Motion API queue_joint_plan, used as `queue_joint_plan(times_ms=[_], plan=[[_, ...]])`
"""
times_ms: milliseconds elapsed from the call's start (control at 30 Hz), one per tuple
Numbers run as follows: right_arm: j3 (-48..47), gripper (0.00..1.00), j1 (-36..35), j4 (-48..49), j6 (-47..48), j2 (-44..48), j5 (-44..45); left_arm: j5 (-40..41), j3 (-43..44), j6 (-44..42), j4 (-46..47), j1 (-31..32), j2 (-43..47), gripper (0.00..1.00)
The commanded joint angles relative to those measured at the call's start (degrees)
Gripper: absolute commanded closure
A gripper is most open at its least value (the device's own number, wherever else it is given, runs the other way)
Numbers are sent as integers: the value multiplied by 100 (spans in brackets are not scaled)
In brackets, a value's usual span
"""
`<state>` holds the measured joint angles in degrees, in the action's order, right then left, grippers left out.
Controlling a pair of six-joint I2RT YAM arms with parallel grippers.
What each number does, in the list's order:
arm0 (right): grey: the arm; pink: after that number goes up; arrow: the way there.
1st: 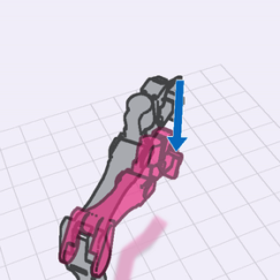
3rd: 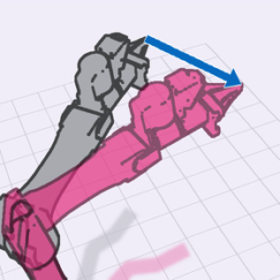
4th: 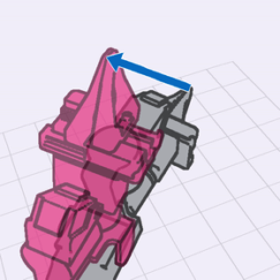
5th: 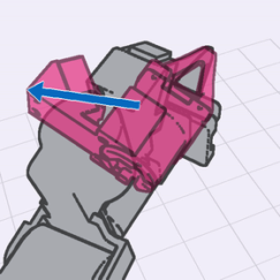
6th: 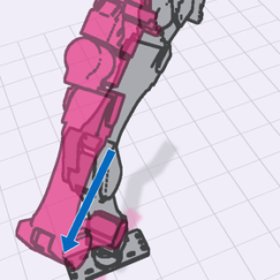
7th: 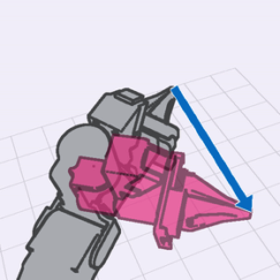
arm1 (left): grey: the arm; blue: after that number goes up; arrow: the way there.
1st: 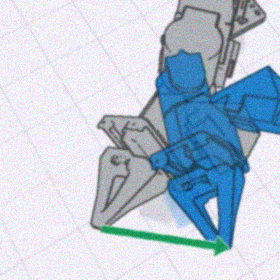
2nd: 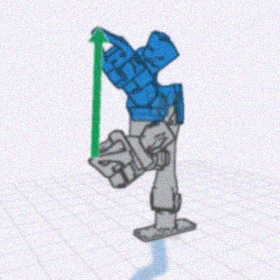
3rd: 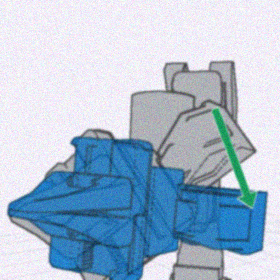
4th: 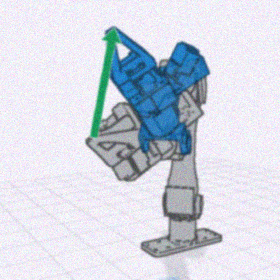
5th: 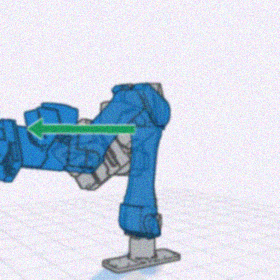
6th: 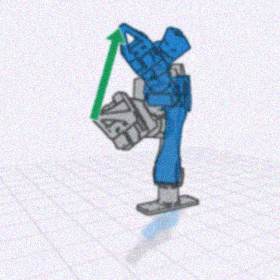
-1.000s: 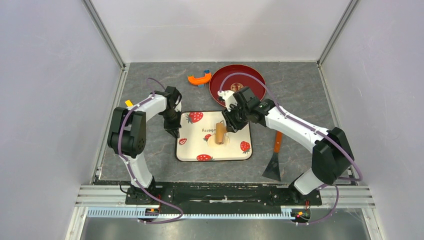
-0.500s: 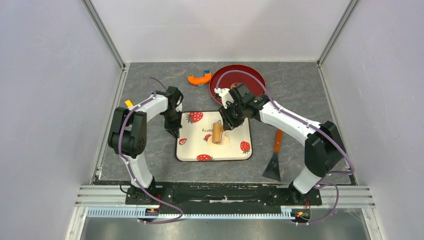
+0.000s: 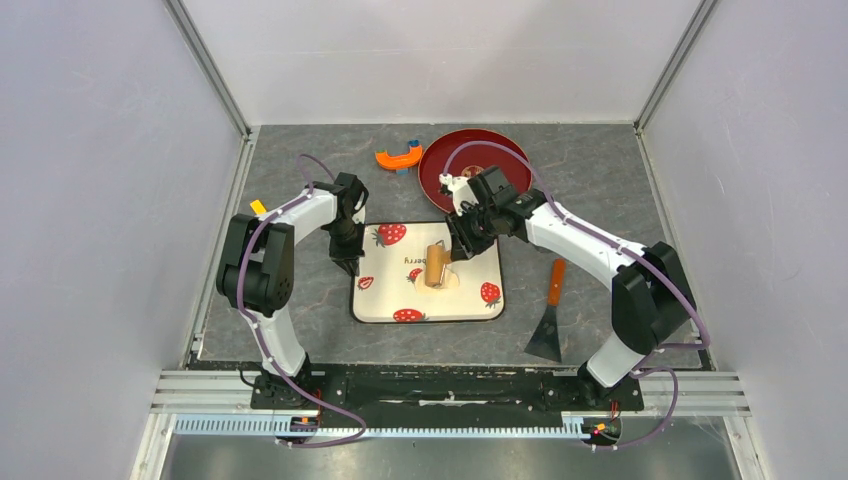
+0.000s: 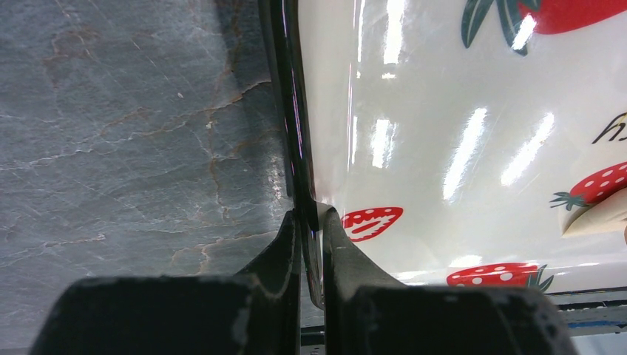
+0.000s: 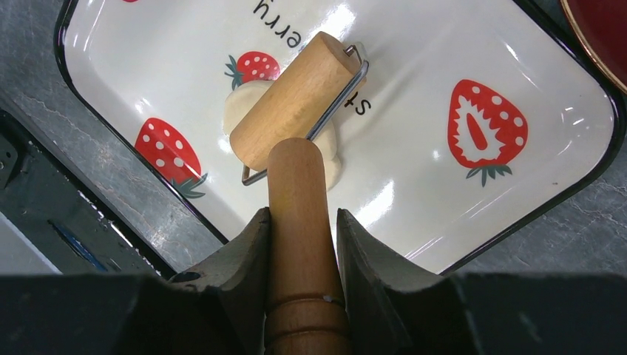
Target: Roll out the dumpling wrappers from the dough
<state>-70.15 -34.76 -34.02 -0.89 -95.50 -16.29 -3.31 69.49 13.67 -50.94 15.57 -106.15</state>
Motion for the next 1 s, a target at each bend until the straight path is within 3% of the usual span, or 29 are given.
queue_joint_plan(times_ms=[0, 967], plan=[[718, 100, 154, -1042, 592, -815, 1909, 3, -155, 22, 353, 209, -389, 98], [722, 100, -193, -768, 485, -1507, 1647, 7, -173, 17, 365, 280, -360, 98]])
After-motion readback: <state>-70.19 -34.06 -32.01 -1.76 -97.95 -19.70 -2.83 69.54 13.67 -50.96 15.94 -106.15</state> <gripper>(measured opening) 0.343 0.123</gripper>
